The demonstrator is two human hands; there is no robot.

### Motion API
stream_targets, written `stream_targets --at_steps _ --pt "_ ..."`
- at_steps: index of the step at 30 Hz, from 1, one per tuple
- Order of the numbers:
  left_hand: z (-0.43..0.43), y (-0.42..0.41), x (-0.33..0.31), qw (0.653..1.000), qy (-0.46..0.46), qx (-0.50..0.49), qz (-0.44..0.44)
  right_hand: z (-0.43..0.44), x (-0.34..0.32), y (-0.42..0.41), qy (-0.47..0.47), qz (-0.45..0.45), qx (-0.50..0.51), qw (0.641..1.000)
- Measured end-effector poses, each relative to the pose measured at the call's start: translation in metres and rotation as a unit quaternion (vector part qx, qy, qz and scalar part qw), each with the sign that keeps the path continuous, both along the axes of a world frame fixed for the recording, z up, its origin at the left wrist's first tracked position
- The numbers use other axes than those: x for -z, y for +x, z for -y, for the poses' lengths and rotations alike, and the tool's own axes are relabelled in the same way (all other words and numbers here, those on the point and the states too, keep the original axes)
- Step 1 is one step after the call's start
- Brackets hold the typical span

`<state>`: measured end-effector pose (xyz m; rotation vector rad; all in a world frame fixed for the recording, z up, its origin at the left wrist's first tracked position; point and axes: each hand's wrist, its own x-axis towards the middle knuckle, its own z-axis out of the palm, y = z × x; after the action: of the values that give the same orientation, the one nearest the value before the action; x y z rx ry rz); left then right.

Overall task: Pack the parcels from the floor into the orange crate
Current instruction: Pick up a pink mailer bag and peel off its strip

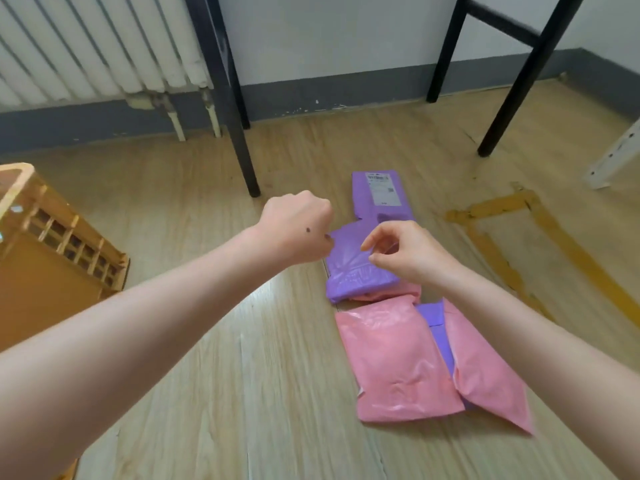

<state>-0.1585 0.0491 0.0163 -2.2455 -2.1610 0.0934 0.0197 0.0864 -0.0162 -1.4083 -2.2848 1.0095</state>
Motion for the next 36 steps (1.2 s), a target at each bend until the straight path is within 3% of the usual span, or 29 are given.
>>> stream_targets --at_steps 7,11,18,21,25,27,32,36 --pt "-0.009 0.069 0.062 0.985 -0.048 -0.070 0.148 0.002 0.039 0.047 -0.018 0.011 0.029 0.999" --pt "0.007 0.091 0.100 0.970 -0.075 -0.103 0.209 0.009 0.059 0.074 0.001 0.074 0.022 0.997" --pt "0.033 0.081 0.150 0.932 -0.171 -0.168 0.273 0.023 0.100 0.100 -0.048 0.190 0.029 0.980" --pt "0.038 0.080 0.162 0.881 -0.230 -0.226 0.347 0.028 0.111 0.100 -0.077 0.205 0.041 0.975" --pt "0.044 0.083 0.180 0.744 -0.243 -0.336 0.524 0.031 0.121 0.099 -0.141 0.157 0.096 0.973" --pt "0.046 0.084 0.188 0.701 -0.234 -0.374 0.561 0.031 0.125 0.100 -0.165 0.138 0.129 0.968" --pt "0.048 0.083 0.194 0.650 -0.216 -0.408 0.604 0.037 0.133 0.098 -0.176 0.134 0.138 0.966" --pt "0.050 0.079 0.198 0.629 -0.212 -0.432 0.610 0.042 0.138 0.093 -0.191 0.092 0.161 0.964"
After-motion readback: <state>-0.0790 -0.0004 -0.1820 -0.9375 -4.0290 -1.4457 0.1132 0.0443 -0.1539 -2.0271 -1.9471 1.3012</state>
